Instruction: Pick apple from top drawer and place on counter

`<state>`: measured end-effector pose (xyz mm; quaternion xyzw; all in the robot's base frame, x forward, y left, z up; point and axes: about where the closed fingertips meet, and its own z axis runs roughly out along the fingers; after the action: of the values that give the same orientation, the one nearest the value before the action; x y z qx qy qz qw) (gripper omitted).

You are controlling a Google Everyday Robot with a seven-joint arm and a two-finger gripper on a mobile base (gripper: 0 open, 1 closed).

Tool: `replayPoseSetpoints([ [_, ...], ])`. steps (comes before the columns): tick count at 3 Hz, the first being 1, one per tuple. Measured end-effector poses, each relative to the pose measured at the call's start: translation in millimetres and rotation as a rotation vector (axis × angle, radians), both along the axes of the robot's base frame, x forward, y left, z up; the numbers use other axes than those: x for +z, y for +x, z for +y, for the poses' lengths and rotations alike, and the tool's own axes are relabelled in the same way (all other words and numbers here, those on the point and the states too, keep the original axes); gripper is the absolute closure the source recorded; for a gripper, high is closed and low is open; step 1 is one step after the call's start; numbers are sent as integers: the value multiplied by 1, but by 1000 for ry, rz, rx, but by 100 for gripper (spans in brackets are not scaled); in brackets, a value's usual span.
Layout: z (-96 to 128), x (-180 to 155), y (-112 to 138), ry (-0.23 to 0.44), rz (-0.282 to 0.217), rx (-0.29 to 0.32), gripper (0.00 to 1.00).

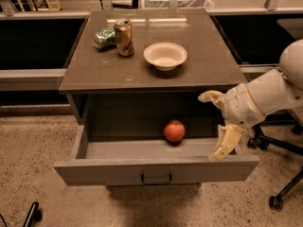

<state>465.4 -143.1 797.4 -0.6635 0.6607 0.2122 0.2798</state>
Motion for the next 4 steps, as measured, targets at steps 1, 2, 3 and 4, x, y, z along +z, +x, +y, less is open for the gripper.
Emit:
replayPoseSetpoints([
  [1, 3, -50, 38, 34, 21, -63, 17],
  [2, 0, -74, 63, 47, 19, -113, 16],
  [3, 1, -97, 80, 57, 8, -187, 18],
  [4, 7, -116, 99, 72, -20, -278, 18],
])
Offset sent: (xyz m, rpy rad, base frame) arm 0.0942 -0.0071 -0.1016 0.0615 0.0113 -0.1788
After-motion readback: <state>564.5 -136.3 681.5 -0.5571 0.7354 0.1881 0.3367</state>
